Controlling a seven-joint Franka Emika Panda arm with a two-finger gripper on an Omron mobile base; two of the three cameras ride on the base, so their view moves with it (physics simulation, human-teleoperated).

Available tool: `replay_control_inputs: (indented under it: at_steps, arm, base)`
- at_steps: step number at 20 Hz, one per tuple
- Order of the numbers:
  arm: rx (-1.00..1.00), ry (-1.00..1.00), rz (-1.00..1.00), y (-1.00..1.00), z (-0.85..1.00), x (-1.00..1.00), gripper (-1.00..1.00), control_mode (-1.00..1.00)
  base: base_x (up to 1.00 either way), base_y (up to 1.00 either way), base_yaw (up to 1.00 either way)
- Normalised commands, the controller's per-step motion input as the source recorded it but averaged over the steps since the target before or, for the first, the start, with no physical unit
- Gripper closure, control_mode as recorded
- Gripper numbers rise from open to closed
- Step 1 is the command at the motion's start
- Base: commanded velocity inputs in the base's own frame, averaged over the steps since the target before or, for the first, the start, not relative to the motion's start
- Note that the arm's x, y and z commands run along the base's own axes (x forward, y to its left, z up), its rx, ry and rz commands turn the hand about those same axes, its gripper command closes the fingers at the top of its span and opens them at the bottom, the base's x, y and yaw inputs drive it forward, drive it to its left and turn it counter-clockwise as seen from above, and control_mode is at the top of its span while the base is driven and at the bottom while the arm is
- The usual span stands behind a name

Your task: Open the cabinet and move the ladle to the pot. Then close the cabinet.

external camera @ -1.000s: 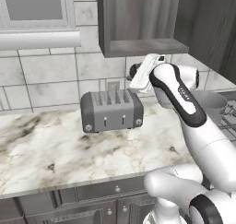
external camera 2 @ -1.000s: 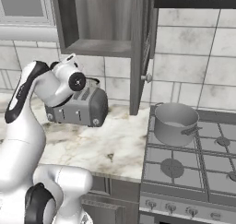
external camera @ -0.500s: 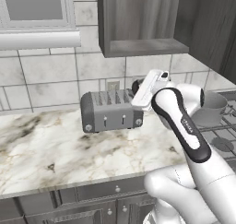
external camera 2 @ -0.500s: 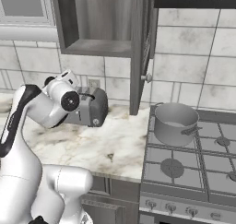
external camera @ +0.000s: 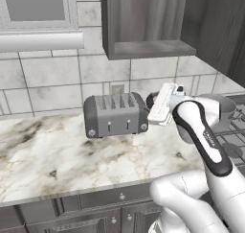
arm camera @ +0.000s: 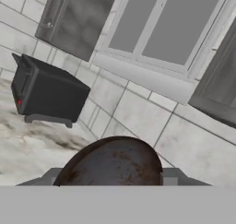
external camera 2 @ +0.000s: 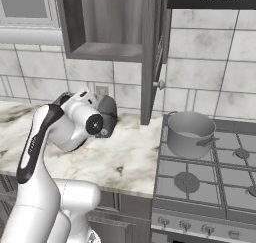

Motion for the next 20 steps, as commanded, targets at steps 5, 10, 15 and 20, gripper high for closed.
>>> replay_control_inputs:
  at_steps: [5, 10, 15, 20]
  arm:
    - [0.00, 0.00, 0.00, -0.54, -0.26, -0.39, 1.00, -1.00]
    - [0.01, 0.00, 0.01, -0.64, -0.12, -0.23, 1.00, -1.00]
    - [0.01, 0.01, 0.00, -0.33, -0.13, 0.03, 1.00, -1.00]
    - [0.01, 0.00, 0.01, -0.31, -0.16, 0.00, 1.00, -1.00]
  base:
    - [0.00, 0.00, 0.00]
    - [0.00, 0.00, 0.00]
    - [0.00, 0.00, 0.00]
    - [0.00, 0.00, 0.00]
